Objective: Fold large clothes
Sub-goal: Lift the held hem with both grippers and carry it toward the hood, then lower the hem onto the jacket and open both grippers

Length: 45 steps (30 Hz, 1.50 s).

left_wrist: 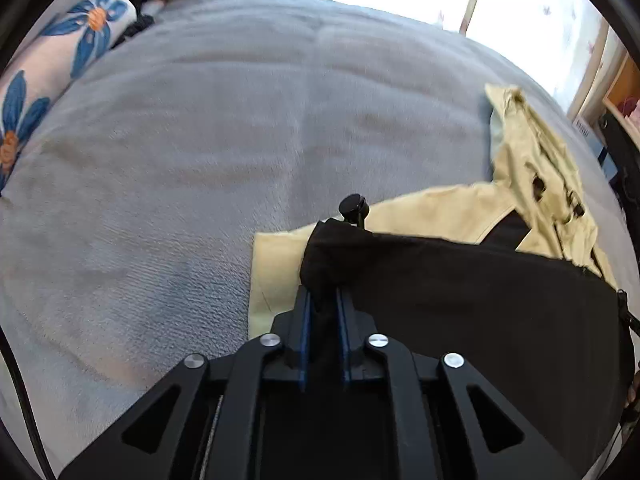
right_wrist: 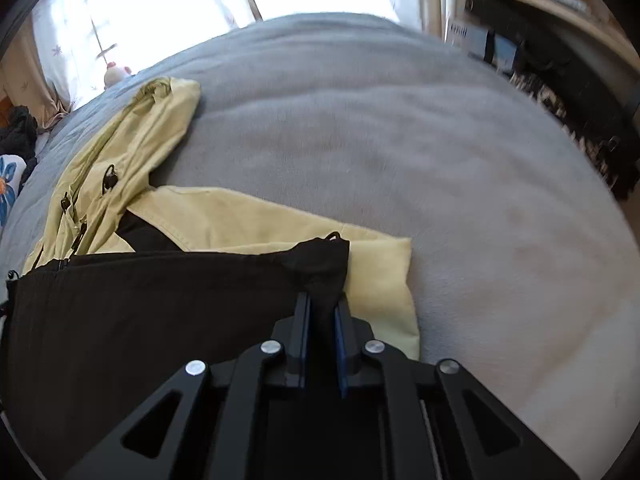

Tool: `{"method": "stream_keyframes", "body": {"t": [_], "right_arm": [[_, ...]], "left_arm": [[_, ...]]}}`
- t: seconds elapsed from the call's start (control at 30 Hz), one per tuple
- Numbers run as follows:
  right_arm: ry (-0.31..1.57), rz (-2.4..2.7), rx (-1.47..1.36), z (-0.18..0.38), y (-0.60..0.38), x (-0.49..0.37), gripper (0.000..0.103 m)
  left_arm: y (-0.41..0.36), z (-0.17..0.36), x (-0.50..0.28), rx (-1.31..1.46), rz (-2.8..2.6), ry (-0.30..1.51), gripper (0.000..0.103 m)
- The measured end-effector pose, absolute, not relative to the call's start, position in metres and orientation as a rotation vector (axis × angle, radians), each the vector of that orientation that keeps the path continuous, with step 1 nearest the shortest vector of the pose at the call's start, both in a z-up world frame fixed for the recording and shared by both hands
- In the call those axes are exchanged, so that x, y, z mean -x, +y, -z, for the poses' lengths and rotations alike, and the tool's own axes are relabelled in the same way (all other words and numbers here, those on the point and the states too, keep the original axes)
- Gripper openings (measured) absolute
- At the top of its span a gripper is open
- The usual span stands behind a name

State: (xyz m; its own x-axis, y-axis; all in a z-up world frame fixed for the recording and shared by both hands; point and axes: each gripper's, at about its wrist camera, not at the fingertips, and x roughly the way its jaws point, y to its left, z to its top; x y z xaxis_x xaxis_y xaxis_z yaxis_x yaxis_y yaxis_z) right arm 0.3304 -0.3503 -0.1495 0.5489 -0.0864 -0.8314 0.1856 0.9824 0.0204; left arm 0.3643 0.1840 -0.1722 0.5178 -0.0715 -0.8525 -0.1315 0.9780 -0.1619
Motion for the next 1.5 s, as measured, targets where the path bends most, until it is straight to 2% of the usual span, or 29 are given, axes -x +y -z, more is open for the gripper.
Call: {"method": "stream_keyframes", "body": {"t": [0.2,0.37,0.5,0.63,0.77,0.83,0.87,0.93,0.97,1.0,1.03,1.17,1.23,1.3,1.4,1.5], "right_arm": [[0.827,0.214,-0.051,0.112,-0.338,-0.316,0.008],[0.756,0.239,-0.015,0.092,-0.330,-0.326,0.008],[0.789,0.235,-0.028,0.098,-0.329,-0.339,0.008],[0.832,0.242,-0.037,0.114,-0.332,-0.344,0.008],[0.863,0.226,-0.074,0.126,-0.340,-0.343,0.008],[0.875,0.216,-0.076,0.129,-0.341,-0.343,0.008],[0.880,0.212,-0.080,0.130,-0.341,-0.344,0.008],[0.890,0.206,-0.092,0.132,-0.343,-0.345,0.008],[0.894,0.204,-0.096,0.133,-0.344,-0.346,0.008],[0.899,0.205,-0.095,0.135,-0.343,-0.346,0.008],[0.904,0.206,-0.092,0.137,-0.343,-0.347,0.008],[0.924,0.210,-0.079,0.146,-0.341,-0.348,0.008],[0.931,0.212,-0.077,0.150,-0.340,-0.349,0.008],[0.937,0.213,-0.078,0.152,-0.339,-0.349,0.008],[0.934,0.216,-0.078,0.153,-0.337,-0.349,0.008],[0.899,0.228,-0.079,0.148,-0.335,-0.345,0.008]], "left_arm": [[0.198,0.147,-0.347,0.249,-0.106,0.889,0.001],[0.214,0.124,-0.345,0.296,-0.168,0.806,0.001],[0.216,0.134,-0.359,0.356,-0.067,0.902,0.001],[0.208,0.151,-0.371,0.320,-0.040,0.957,0.007],[0.202,0.169,-0.383,0.331,-0.011,1.006,0.016],[0.199,0.175,-0.389,0.324,0.000,1.027,0.025],[0.196,0.178,-0.392,0.314,0.007,1.037,0.031],[0.191,0.179,-0.396,0.289,0.024,1.040,0.050],[0.187,0.178,-0.397,0.262,0.019,1.040,0.068],[0.183,0.180,-0.400,0.229,0.007,1.044,0.077],[0.181,0.181,-0.402,0.206,0.000,1.049,0.077],[0.177,0.187,-0.408,0.156,-0.012,1.050,0.075],[0.177,0.184,-0.408,0.168,0.017,1.020,0.040],[0.172,0.180,-0.407,0.146,0.000,1.006,0.022],[0.160,0.170,-0.398,0.059,-0.023,0.956,0.012],[0.151,0.156,-0.391,0.022,-0.062,0.896,0.010]]}}
